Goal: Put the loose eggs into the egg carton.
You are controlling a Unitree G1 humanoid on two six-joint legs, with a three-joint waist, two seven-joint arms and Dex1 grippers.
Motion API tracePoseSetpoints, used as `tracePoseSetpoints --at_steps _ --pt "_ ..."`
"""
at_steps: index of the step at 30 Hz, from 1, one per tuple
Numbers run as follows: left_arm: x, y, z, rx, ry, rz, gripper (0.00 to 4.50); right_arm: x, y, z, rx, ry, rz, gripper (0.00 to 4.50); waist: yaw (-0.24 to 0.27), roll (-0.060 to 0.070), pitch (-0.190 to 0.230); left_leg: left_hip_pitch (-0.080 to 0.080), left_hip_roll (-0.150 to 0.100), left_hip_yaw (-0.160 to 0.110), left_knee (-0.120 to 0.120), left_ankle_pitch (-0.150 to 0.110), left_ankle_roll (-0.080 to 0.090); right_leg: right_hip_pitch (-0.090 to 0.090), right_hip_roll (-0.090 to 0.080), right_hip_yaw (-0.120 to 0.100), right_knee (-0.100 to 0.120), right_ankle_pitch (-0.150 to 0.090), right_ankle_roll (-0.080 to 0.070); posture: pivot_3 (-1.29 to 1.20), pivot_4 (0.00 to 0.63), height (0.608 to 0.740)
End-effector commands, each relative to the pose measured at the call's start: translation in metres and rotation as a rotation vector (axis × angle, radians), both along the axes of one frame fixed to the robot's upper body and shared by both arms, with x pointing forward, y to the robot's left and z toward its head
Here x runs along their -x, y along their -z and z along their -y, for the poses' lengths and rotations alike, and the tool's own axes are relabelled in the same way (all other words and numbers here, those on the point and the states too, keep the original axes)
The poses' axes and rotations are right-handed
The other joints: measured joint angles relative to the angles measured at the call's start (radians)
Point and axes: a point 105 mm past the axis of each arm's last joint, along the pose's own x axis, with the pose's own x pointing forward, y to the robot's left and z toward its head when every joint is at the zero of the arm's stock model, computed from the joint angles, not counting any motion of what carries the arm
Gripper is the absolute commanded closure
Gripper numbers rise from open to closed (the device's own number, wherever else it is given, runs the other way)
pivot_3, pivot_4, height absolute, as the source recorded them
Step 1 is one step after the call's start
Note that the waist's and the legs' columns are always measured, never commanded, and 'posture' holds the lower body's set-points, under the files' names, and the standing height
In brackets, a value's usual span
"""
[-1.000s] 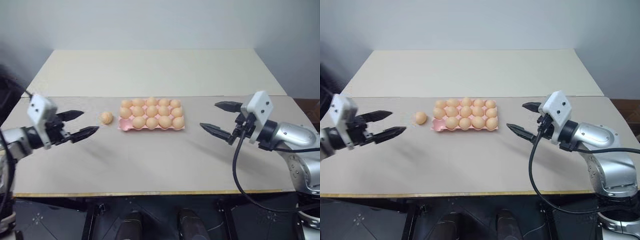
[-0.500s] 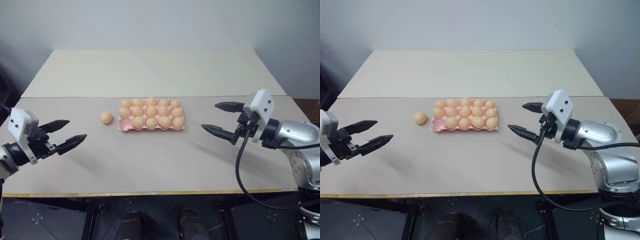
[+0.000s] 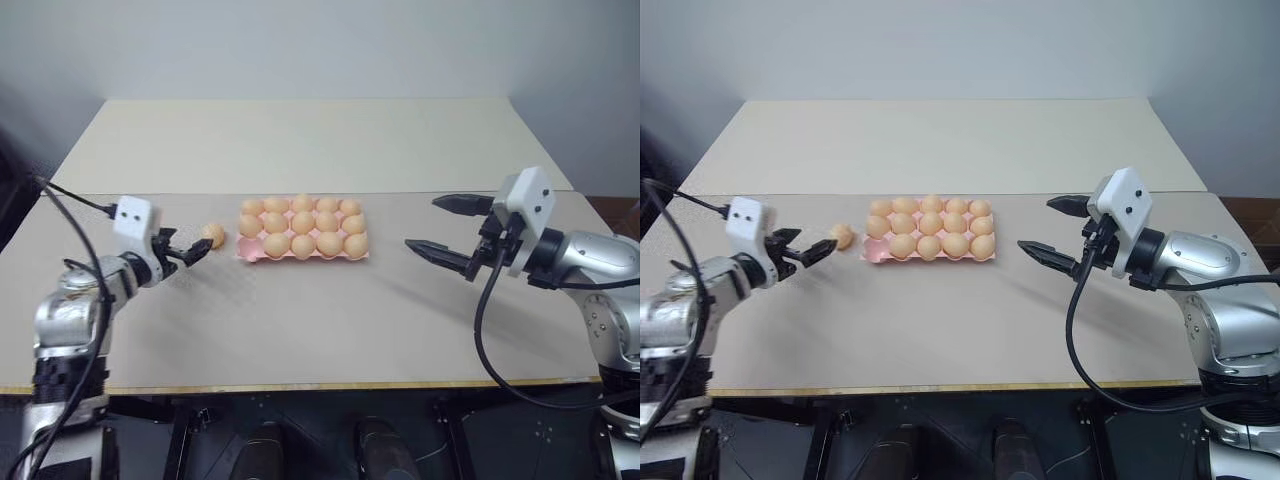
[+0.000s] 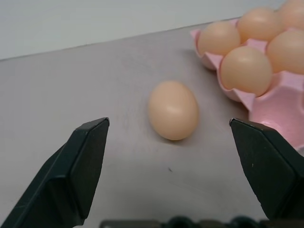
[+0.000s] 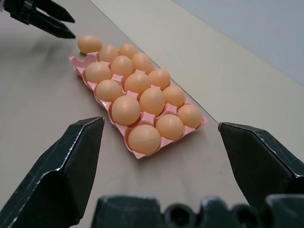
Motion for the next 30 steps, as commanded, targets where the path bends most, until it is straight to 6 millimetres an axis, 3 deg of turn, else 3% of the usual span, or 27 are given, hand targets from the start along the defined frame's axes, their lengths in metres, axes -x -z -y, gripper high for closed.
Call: tracePoseSetpoints --at_steps 1,11,14,19,21,25,28,30 --pt "-0.02 -0.013 0.004 0.003 -0.021 0.065 0.09 0.005 -0.015 -0.004 0.006 -0.016 0.081 0.0 0.003 0.0 0.0 0.0 0.0 0.0 0.0 0.0 0.0 0.0 0.0 0.0 0.0 0.0 0.0 0.0 0.15 0.74" --pt "-0.051 0.01 0.024 -0.007 0.018 0.018 0.09 0.013 -0.018 -0.008 0.001 -0.024 0.106 0.0 0.003 0.0 0.0 -0.001 -0.001 0.0 0.001 0.0 0.0 0.0 -0.001 0.0 0.0 0.0 0.0 0.0 0.15 0.74" --pt "-0.057 0.018 0.025 -0.01 0.014 0.0 0.7 0.012 -0.02 -0.008 -0.004 -0.021 0.113 0.0 0.004 -0.001 0.0 -0.001 -0.002 0.0 0.003 0.0 0.0 0.0 -0.001 -0.001 0.0 0.0 0.0 0.0 0.15 0.74" --pt "-0.059 0.028 0.025 -0.02 0.024 -0.021 2.28 0.011 -0.023 -0.009 -0.009 -0.018 0.122 0.0 0.003 -0.001 0.0 -0.001 -0.002 0.0 0.002 0.0 0.0 0.0 -0.001 -0.001 0.0 0.0 0.0 0.0 0.15 0.74" --pt "-0.059 0.026 0.024 -0.009 0.025 -0.01 2.76 0.01 -0.024 -0.008 -0.009 -0.013 0.127 0.0 0.003 -0.001 0.0 -0.001 -0.002 0.0 0.003 0.0 0.0 0.0 -0.001 -0.001 0.0 0.0 0.0 0.0 0.15 0.74" --pt "-0.053 0.014 0.014 -0.034 0.01 0.028 2.8 0.01 -0.025 -0.007 -0.013 -0.003 0.13 0.0 0.001 -0.001 0.0 -0.001 -0.002 0.0 0.003 0.0 0.0 0.001 -0.001 0.0 0.0 0.0 0.001 0.0 0.15 0.74" --pt "-0.041 -0.011 0.011 -0.04 0.047 0.101 2.8 0.01 -0.024 -0.007 -0.01 0.007 0.129 0.0 -0.005 -0.001 0.0 -0.002 -0.001 0.0 0.003 0.0 0.0 0.0 -0.001 0.0 0.0 0.0 0.001 0.0 0.15 0.74" --pt "-0.031 -0.028 0.019 -0.035 0.108 0.146 2.8 0.011 -0.024 -0.006 -0.012 0.012 0.128 0.0 -0.005 -0.001 0.0 -0.002 -0.001 0.0 0.003 0.0 0.0 -0.001 0.0 0.0 0.0 0.0 0.001 0.0 0.15 0.74"
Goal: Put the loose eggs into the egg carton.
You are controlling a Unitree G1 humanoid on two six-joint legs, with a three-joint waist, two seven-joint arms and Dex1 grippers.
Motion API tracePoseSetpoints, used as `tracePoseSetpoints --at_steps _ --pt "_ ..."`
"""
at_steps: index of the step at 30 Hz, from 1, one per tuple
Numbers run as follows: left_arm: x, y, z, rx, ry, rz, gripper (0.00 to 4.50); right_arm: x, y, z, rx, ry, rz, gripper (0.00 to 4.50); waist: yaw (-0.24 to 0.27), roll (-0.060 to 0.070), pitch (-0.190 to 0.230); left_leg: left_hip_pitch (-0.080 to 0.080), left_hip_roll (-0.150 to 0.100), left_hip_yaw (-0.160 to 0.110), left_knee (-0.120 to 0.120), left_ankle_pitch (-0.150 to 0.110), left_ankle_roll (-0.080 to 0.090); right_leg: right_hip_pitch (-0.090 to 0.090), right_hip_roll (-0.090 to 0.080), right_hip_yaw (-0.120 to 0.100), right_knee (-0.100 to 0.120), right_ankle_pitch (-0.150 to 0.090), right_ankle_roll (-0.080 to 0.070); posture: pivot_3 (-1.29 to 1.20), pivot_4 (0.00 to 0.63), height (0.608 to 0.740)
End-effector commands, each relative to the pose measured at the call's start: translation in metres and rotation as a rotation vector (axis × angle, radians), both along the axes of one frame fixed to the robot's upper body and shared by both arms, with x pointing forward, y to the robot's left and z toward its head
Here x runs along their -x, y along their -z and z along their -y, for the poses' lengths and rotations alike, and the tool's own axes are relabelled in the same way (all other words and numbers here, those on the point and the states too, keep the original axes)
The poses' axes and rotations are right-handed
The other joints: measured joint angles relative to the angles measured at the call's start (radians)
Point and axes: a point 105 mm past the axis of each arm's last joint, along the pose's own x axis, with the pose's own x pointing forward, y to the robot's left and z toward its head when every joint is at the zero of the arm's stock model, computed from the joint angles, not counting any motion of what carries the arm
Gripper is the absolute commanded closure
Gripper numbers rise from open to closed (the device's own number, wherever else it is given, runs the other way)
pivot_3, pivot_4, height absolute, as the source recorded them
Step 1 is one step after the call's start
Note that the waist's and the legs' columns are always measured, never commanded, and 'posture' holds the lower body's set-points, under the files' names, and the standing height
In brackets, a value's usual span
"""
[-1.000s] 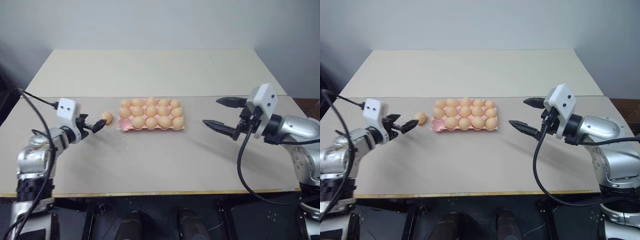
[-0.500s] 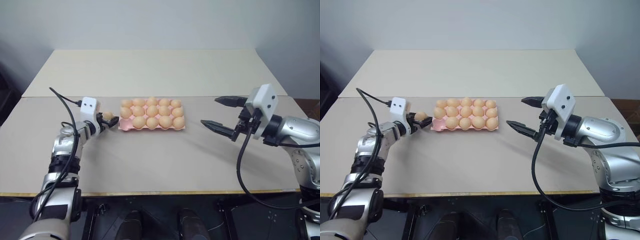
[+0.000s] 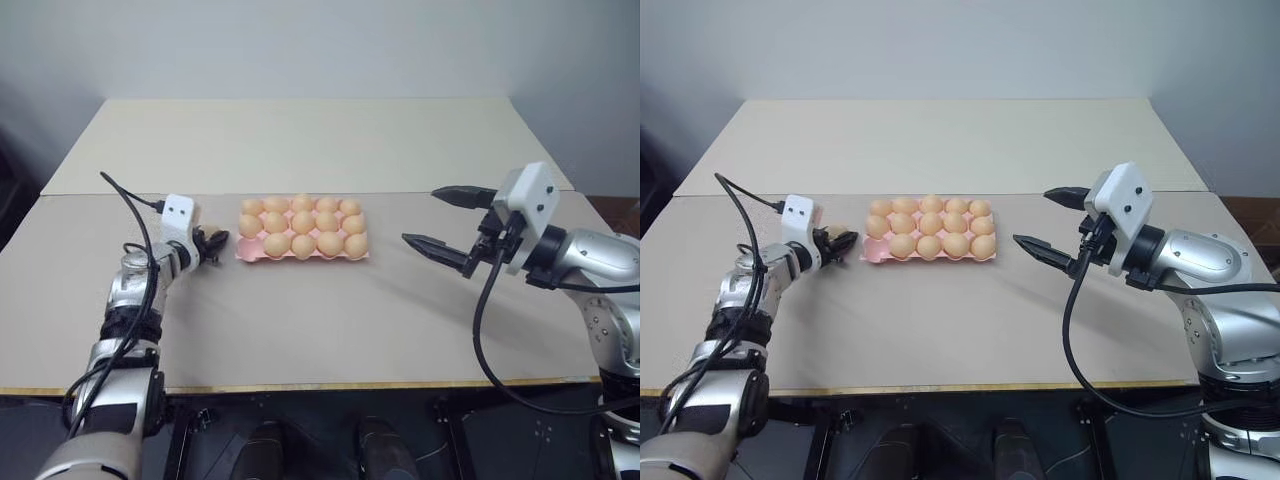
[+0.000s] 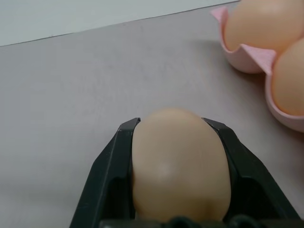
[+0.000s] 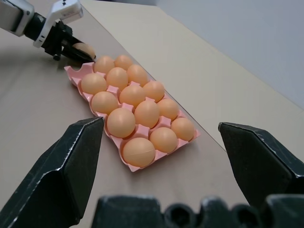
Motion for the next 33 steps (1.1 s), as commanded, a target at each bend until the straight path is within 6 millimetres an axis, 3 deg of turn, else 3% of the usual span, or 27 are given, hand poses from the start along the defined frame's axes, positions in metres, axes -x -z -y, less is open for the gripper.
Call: tracePoseSetpoints --at_steps 1,4,11,15,19,20,26,29,33 --pt "0.014 -0.053 0.012 0.019 0.105 0.144 2.8 0.007 -0.014 0.001 -0.009 0.003 0.068 0.0 0.003 0.0 0.0 0.0 0.0 0.0 0.0 0.0 0.0 0.0 0.0 0.0 0.0 0.0 0.0 0.0 0.15 0.74" --pt "0.032 -0.061 0.038 0.025 0.241 0.162 2.8 0.007 -0.012 0.0 -0.011 0.007 0.068 0.0 0.01 0.0 0.0 0.0 0.0 0.0 0.001 0.0 0.0 0.001 -0.001 0.0 0.0 0.0 0.0 0.0 0.15 0.74" --pt "0.043 -0.041 0.063 0.007 0.334 0.086 2.8 0.009 -0.007 -0.002 -0.018 0.012 0.057 0.0 0.01 0.0 0.0 0.001 0.0 0.0 0.001 0.0 0.0 0.001 0.0 0.0 0.0 0.0 0.0 0.0 0.15 0.74" --pt "0.036 -0.038 0.07 -0.042 0.339 0.084 1.52 0.009 -0.007 -0.001 -0.02 0.017 0.058 0.0 0.009 0.0 0.0 0.001 0.0 0.0 0.001 0.0 0.0 0.002 0.0 0.0 0.0 0.0 0.0 0.0 0.15 0.74" --pt "0.037 -0.047 0.075 -0.024 0.36 0.11 0.28 0.009 -0.009 0.0 -0.026 0.025 0.062 0.0 0.008 0.0 0.0 0.0 0.0 0.0 0.001 0.0 0.0 0.001 0.0 0.0 -0.001 0.0 0.0 0.0 0.15 0.74" --pt "0.038 -0.049 0.073 -0.024 0.363 0.115 0.03 0.009 -0.009 0.0 -0.028 0.028 0.064 0.0 0.008 0.0 0.0 0.0 0.0 0.0 0.001 0.0 0.0 0.001 0.0 0.0 -0.001 0.0 0.0 0.0 0.15 0.74" --pt "0.05 -0.086 0.044 -0.013 0.327 0.22 0.03 0.01 -0.01 0.002 -0.026 0.036 0.065 0.0 0.004 0.0 0.0 0.0 0.0 0.0 0.001 0.0 0.0 0.001 0.0 0.0 -0.001 0.0 0.0 0.0 0.15 0.74" --pt "0.07 -0.108 0.015 -0.034 0.312 0.278 0.03 0.009 -0.009 0.008 -0.024 0.04 0.054 0.0 -0.002 0.0 0.0 0.0 0.001 0.0 0.0 0.0 0.0 0.001 0.0 0.0 -0.001 0.0 0.0 0.0 0.15 0.74" --pt "0.102 -0.114 -0.016 -0.07 0.324 0.244 0.03 0.009 -0.005 0.012 -0.01 0.024 0.026 0.0 0.001 0.0 0.0 0.002 0.001 0.0 0.0 0.0 0.0 0.001 0.001 0.0 -0.001 0.0 0.0 0.0 0.15 0.74"
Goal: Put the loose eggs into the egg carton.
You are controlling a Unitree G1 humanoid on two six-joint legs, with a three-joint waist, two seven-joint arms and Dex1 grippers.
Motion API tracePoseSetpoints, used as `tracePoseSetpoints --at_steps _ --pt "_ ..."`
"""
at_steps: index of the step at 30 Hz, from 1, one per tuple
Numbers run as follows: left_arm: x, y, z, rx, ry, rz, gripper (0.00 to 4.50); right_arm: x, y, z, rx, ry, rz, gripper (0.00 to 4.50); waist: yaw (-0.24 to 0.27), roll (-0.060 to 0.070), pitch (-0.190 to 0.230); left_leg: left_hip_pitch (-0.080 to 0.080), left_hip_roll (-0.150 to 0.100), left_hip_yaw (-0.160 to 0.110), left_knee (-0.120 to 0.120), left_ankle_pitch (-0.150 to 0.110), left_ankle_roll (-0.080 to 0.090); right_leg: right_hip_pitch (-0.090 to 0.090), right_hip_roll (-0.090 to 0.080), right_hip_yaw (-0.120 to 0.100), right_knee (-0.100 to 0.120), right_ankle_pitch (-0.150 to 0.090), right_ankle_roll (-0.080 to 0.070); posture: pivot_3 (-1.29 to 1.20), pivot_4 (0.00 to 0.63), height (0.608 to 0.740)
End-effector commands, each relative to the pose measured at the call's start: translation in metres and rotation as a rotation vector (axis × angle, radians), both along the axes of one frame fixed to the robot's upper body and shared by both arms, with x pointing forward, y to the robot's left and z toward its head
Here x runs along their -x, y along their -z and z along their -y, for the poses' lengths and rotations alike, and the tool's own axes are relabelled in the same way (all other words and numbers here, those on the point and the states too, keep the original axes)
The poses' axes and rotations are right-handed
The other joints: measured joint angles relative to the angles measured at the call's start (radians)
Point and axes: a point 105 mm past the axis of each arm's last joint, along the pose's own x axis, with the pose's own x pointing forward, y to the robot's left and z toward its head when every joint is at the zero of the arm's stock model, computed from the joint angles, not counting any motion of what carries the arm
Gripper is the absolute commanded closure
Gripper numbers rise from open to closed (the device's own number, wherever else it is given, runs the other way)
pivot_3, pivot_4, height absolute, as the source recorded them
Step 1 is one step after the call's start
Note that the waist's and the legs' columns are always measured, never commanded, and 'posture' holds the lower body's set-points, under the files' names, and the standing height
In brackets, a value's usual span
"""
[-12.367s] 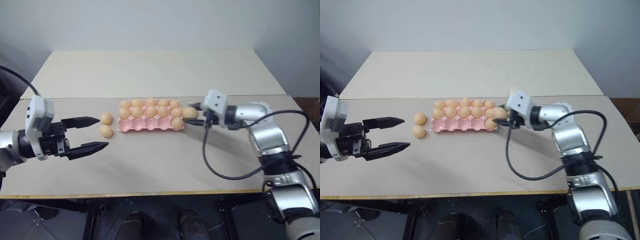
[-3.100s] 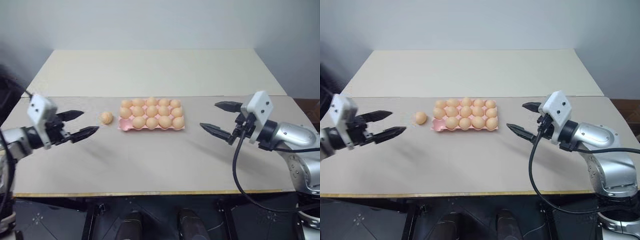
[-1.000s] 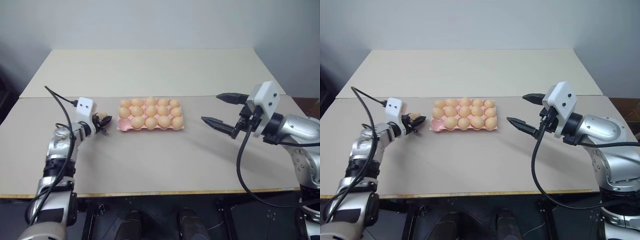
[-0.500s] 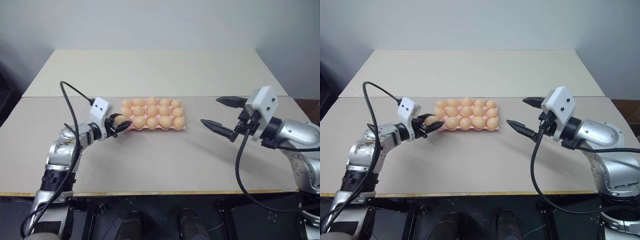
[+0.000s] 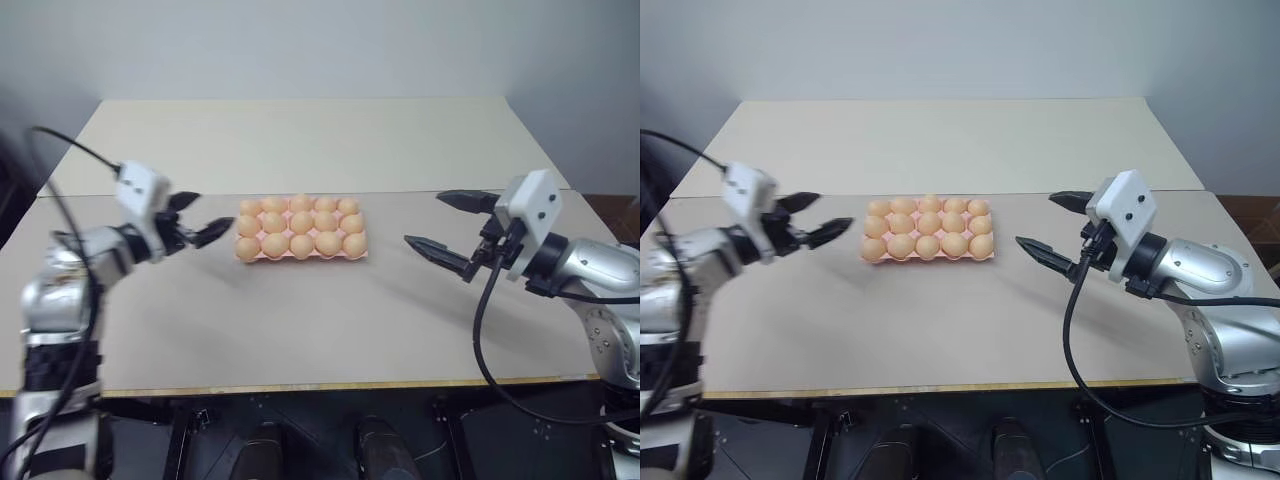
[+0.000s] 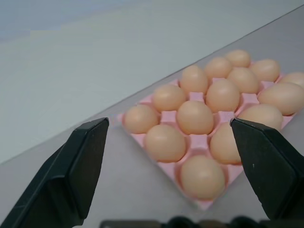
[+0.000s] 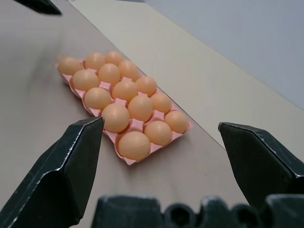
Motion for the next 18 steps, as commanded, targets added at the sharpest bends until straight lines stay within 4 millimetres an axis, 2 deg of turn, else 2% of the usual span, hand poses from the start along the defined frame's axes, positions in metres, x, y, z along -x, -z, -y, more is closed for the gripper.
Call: tracePoseSetpoints --at_steps 1,5,7,12,18 --pt "0.032 -0.015 -0.013 -0.033 0.062 0.018 0.03 0.006 -0.008 0.004 0.004 -0.035 0.021 0.0 -0.001 0.0 0.0 0.0 0.0 0.0 0.0 0.0 0.0 0.0 0.0 0.0 0.0 0.0 0.0 0.0 0.15 0.74" --pt "0.067 0.0 -0.015 -0.06 0.158 -0.035 0.03 0.011 0.0 0.008 0.011 -0.058 -0.022 0.0 0.005 0.0 0.0 0.0 0.001 0.0 -0.001 0.0 0.0 0.0 0.0 0.0 -0.001 0.0 0.0 0.0 0.15 0.74" --pt "0.077 0.007 -0.014 -0.038 0.154 -0.057 0.03 0.014 0.004 0.011 0.007 -0.058 -0.047 0.0 0.009 0.0 0.0 0.0 0.001 0.001 -0.001 0.0 0.0 0.001 0.0 0.0 -0.001 0.0 0.0 0.0 0.15 0.74" --pt "0.085 0.01 -0.01 0.02 0.122 -0.06 0.03 0.019 0.011 0.013 0.017 -0.066 -0.066 0.0 0.016 0.0 0.0 0.002 0.001 0.001 -0.001 0.0 0.0 0.002 0.0 0.0 -0.001 0.0 0.0 0.0 0.15 0.74" --pt "0.09 0.011 -0.005 -0.013 0.17 -0.097 0.03 0.02 0.013 0.013 0.019 -0.065 -0.07 0.0 0.01 0.0 0.0 0.002 0.002 0.002 -0.002 0.0 0.0 0.001 0.001 0.001 -0.001 0.0 0.0 0.0 0.15 0.74"
